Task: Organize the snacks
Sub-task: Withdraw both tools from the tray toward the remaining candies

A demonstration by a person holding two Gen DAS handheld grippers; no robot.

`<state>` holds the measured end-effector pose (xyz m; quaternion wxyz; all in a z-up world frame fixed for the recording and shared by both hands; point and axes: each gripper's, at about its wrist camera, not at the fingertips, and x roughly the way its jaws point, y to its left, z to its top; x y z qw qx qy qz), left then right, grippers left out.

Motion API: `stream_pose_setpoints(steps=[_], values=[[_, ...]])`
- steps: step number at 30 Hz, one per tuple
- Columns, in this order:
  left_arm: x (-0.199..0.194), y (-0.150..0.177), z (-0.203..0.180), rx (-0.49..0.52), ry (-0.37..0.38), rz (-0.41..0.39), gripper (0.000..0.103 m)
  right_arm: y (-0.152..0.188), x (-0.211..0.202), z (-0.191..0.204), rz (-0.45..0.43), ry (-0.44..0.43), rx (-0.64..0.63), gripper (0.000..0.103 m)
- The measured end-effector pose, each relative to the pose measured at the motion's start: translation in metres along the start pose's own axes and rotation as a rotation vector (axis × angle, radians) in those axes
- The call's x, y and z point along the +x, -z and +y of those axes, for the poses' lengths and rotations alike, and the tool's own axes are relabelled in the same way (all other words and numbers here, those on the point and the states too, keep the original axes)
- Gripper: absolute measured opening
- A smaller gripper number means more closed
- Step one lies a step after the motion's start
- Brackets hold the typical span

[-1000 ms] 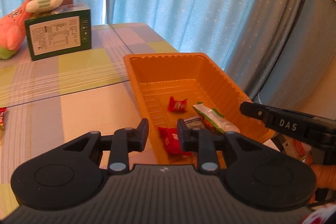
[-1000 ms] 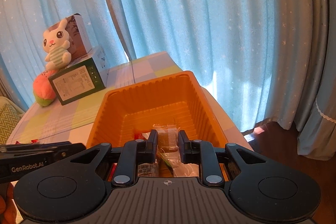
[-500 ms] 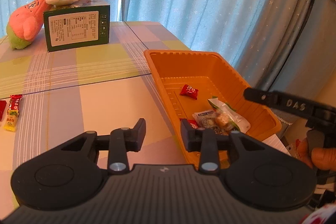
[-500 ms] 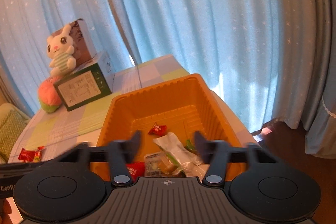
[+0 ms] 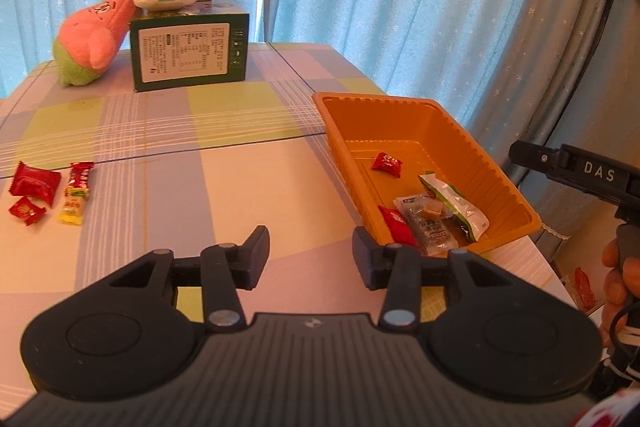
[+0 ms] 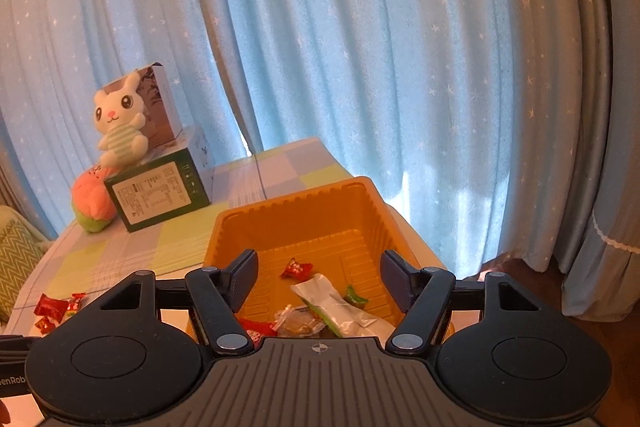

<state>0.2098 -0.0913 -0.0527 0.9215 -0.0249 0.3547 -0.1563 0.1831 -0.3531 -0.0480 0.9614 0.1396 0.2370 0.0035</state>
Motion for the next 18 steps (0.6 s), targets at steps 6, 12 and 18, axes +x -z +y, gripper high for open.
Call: stream_pose_setpoints(steps=[6,12,18], values=[[-0.030,0.003,0.013,-0.014,-0.027,-0.021,0.050,0.010,-0.013,0.027,0.061,-0.020,-0.026,0.068],[-0.062,0.006,0.030,-0.033,-0.053,-0.041,0.058,0.023,-0.026,0.059,0.112,-0.051,-0.053,0.068],[-0.092,0.009,0.048,-0.058,-0.080,-0.069,0.066,0.031,-0.036,0.090,0.135,-0.088,-0.083,0.068]])
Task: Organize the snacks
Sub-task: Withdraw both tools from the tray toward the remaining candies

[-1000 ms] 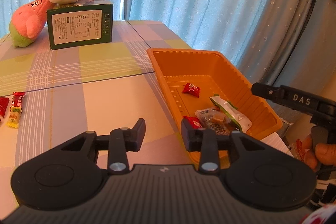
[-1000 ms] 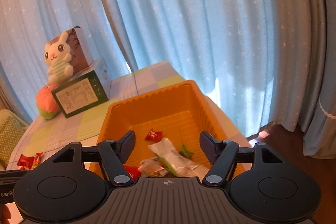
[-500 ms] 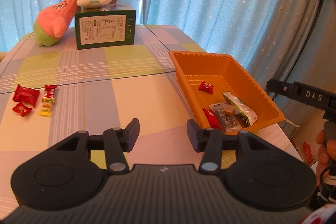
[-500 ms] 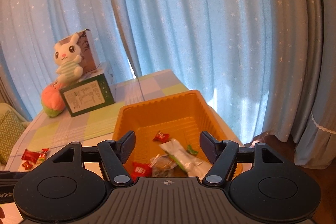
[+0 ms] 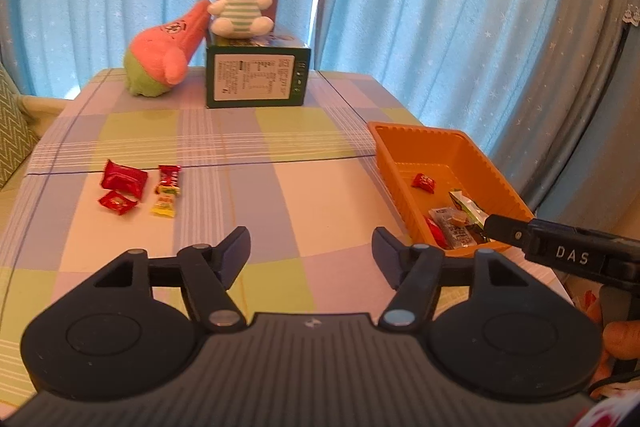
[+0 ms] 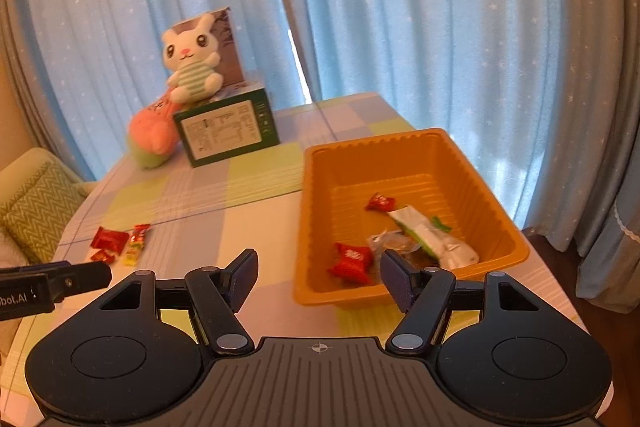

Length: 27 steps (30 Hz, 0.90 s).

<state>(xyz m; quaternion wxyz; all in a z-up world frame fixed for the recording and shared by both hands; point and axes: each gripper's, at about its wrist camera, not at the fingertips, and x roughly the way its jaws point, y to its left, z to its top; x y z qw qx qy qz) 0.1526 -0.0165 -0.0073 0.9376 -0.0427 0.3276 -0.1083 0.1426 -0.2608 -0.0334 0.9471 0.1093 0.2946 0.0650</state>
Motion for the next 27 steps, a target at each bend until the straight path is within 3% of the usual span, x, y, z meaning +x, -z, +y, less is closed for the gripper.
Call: stream_pose_setpoints(steps=[13,27], values=[[-0.046,0.010,0.059,-0.044,-0.100,-0.017,0.071,0.005,-0.002,0.063,0.015,-0.094,-0.073,0.068],[-0.060,0.017,0.116,-0.095,-0.175,-0.021,0.073,0.010,0.011,0.113,0.035,-0.155,-0.140,0.068]])
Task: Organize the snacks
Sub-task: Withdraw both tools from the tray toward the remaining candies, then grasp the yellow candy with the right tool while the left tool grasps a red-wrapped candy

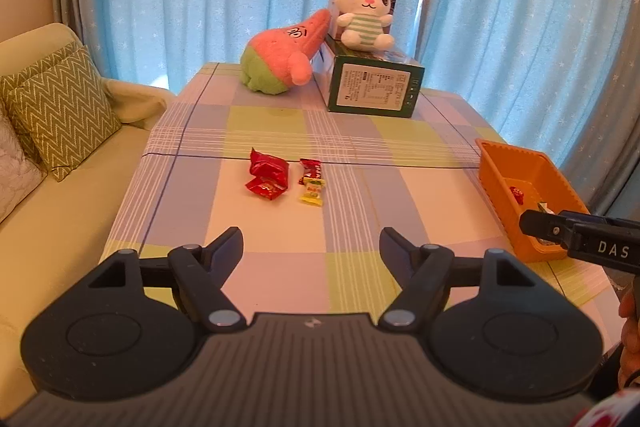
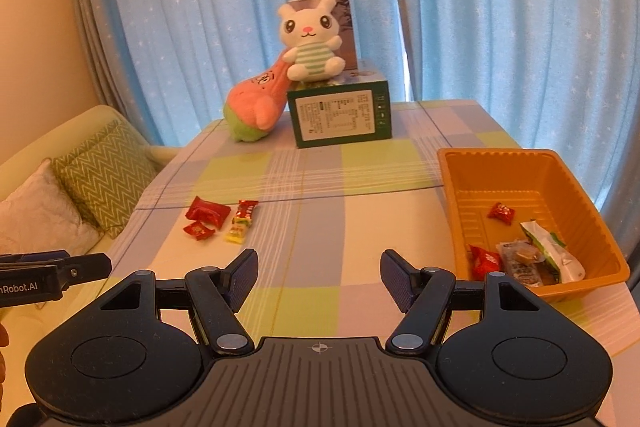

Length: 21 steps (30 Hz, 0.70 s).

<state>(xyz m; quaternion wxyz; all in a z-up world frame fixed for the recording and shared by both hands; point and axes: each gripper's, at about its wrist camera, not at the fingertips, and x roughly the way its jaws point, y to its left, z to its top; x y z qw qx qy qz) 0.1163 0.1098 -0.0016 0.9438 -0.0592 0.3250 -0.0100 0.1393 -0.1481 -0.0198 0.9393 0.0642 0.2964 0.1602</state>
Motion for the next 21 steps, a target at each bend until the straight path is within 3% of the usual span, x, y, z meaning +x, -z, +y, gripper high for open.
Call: stream_pose_setpoints(steps=[11,21], values=[[0.013,0.000,0.020,-0.022,-0.024,0.005,0.074,-0.002,0.026,0.025,0.016,-0.031,-0.035,0.068],[0.056,-0.009,0.042,-0.028,-0.065,0.018,0.075,-0.002,0.084,0.046,0.049,-0.087,-0.050,0.068]])
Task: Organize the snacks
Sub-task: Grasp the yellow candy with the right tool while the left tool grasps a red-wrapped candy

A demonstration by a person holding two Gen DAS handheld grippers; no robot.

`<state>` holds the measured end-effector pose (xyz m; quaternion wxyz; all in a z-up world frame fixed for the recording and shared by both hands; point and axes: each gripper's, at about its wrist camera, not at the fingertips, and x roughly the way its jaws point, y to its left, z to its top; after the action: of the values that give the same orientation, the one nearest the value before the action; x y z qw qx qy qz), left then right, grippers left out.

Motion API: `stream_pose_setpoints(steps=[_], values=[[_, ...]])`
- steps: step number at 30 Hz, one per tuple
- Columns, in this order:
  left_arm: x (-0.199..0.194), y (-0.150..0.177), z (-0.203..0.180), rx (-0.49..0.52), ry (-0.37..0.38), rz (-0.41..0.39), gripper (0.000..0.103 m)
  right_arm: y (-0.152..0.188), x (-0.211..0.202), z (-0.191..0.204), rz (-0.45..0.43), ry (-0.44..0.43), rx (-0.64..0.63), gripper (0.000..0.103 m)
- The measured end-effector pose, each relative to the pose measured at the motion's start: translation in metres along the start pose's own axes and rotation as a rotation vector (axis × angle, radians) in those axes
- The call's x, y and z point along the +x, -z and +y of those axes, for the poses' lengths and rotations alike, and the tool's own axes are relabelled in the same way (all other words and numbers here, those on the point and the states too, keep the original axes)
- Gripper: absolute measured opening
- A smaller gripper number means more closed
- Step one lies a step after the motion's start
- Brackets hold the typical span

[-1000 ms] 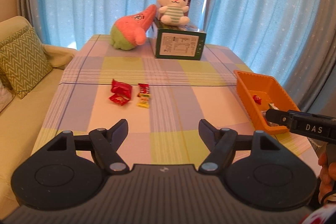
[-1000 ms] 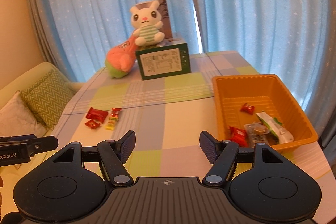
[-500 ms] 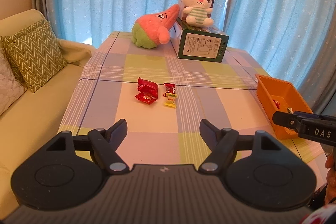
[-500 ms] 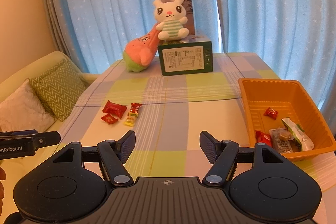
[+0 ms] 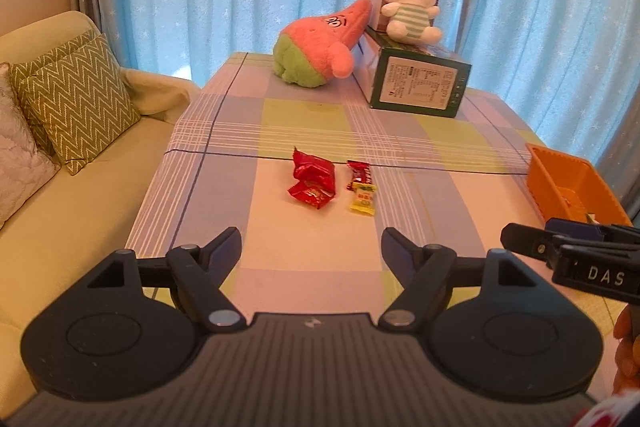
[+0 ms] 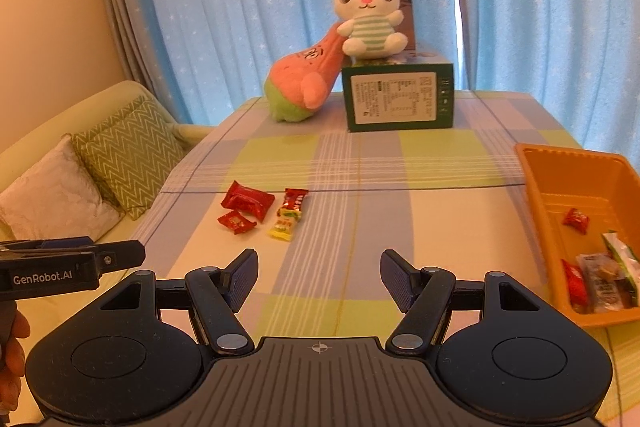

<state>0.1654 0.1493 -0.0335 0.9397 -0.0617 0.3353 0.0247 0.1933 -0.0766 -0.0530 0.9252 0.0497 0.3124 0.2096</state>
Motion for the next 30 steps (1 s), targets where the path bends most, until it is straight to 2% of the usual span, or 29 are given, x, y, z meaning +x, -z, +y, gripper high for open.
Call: stream_pose_setpoints(steps=[10,13,18,24,30], values=[[0.071,-0.007,0.023,-0.080,-0.047,0.017,0.074,-0.003,0.087,0.003,0.034,-0.036,0.011,0.067],[0.089,-0.009,0.029,-0.088,-0.060,0.027,0.073,-0.006,0.110,0.005,0.036,-0.049,0.014,0.055],[0.110,-0.014,0.038,-0.075,-0.077,0.027,0.073,-0.008,0.143,0.012,0.041,-0.057,-0.004,0.046],[0.133,-0.013,0.048,-0.095,-0.067,0.060,0.073,-0.006,0.176,0.014,0.044,-0.064,-0.023,0.037],[0.139,-0.010,0.058,-0.137,-0.058,0.079,0.072,-0.004,0.196,0.019,0.049,-0.054,-0.031,0.034]])
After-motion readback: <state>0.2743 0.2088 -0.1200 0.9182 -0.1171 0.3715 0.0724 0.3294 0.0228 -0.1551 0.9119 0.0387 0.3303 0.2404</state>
